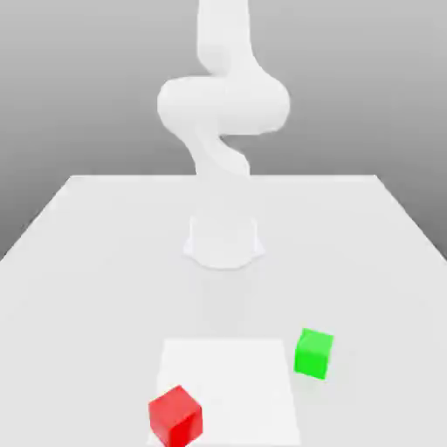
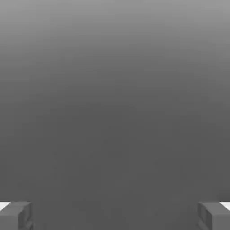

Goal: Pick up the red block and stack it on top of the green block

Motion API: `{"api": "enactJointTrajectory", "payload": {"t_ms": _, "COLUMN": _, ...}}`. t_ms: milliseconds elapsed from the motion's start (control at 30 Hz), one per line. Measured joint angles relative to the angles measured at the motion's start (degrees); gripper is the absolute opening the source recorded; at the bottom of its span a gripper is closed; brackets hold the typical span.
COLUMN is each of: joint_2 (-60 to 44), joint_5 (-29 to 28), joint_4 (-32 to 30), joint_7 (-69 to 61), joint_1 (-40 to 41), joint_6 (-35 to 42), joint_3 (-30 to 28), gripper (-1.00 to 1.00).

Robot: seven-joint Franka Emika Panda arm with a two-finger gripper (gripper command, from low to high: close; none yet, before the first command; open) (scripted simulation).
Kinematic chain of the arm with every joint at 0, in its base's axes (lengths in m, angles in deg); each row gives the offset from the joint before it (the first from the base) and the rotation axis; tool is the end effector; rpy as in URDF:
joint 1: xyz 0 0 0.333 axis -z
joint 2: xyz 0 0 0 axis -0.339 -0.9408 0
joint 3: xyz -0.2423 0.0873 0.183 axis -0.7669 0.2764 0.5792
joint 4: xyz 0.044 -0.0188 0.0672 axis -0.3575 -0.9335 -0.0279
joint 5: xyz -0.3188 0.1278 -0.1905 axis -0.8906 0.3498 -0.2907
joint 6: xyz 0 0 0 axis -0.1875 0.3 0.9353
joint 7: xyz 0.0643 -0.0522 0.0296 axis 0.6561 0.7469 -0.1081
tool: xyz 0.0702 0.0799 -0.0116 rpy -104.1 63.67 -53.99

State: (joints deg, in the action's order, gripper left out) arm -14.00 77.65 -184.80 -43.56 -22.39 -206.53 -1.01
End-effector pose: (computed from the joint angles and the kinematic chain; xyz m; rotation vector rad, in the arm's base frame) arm 0.3806 -0.0090 0.6744 -2.5096 0.9543 -0.9270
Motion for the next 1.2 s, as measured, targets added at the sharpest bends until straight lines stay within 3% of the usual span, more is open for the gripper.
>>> {"api": "enactJointTrajectory", "payload": {"t_ms": 500, "joint_2": -31.8, "joint_5": 10.9, "joint_4": -4.2, "joint_7": -32.8, "joint_1": -9.8, "joint_6": -10.1, "joint_3": -12.5, "gripper": 0.00}}
{"api": "enactJointTrajectory", "payload": {"t_ms": 700, "joint_2": -43.7, "joint_5": 12.1, "joint_4": -6.0, "joint_7": -43.5, "joint_1": -9.4, "joint_6": -14.5, "joint_3": -13.2, "gripper": 0.00}}
{"api": "enactJointTrajectory", "payload": {"t_ms": 867, "joint_2": -52.5, "joint_5": 8.3, "joint_4": -7.7, "joint_7": -49.0, "joint_1": -8.4, "joint_6": -18.8, "joint_3": -13.9, "gripper": 0.00}}
{"api": "enactJointTrajectory", "payload": {"t_ms": 1033, "joint_2": -62.5, "joint_5": 12.5, "joint_4": -6.4, "joint_7": -53.7, "joint_1": -5.2, "joint_6": -26.4, "joint_3": -10.0, "gripper": 0.00}}
{"api": "enactJointTrajectory", "payload": {"t_ms": 1067, "joint_2": -63.8, "joint_5": 13.2, "joint_4": -6.2, "joint_7": -54.2, "joint_1": -4.6, "joint_6": -27.4, "joint_3": -9.3, "gripper": -1.00}}
{"api": "enactJointTrajectory", "payload": {"t_ms": 1200, "joint_2": -63.8, "joint_5": 13.2, "joint_4": -6.2, "joint_7": -54.2, "joint_1": -4.6, "joint_6": -27.3, "joint_3": -9.3, "gripper": -1.00}}
